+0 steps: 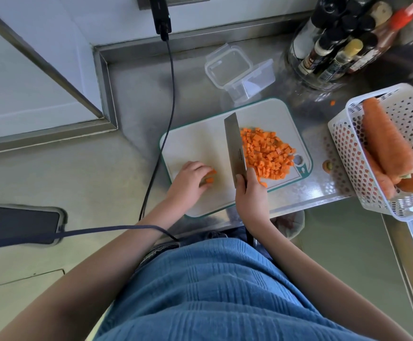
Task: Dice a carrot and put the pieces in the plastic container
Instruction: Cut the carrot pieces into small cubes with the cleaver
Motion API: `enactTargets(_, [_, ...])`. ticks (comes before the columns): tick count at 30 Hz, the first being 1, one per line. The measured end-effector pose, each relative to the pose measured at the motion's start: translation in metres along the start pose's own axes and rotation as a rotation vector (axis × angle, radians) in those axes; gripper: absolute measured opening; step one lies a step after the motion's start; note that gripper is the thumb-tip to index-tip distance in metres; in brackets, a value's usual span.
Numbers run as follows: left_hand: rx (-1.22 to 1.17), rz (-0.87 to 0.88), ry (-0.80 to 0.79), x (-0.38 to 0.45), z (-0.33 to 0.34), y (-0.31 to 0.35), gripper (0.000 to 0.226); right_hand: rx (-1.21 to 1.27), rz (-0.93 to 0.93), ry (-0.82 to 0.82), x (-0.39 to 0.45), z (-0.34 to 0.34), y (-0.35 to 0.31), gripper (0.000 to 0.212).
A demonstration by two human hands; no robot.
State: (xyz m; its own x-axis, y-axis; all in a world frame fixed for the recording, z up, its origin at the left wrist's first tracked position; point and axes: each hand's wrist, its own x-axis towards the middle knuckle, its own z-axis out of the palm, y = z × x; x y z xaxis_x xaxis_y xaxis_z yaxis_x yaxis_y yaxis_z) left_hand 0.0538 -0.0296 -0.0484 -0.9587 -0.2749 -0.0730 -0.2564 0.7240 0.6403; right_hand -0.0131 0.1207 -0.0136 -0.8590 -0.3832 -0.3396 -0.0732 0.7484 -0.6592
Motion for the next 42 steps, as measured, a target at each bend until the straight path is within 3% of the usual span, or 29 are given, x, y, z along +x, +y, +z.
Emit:
enactTargets(9, [-0.227,-0.176,0.101,0.004,0.009,0.009,0.032,0.009,-0.03,-0.054,-0.002,0.005,-0.011,0.016])
enactTargets(22, [-0.14,-0.111,0.163,0.003,0.01,0.009,0.004,-0.146,0.054,-0.162,0.0,0.017,-0.018,0.017])
enactTargets(28, [-0.061,-0.052,0.164,0.003,0.012,0.009,0.008,-0.197,0.025,-0.136,0.001,0.01,-0.015,0.015])
enactTargets(33, [-0.157,-0.103,0.218,-0.003,0.008,0.004,0.014,-0.118,0.023,-0.042,0.003,-0.002,-0.011,0.02])
enactTargets(42, [-0.007,0.017,0.194,-0.018,0.013,-0.009,0.012,-0.029,-0.07,-0.084,-0.001,0.005,-0.02,0.016])
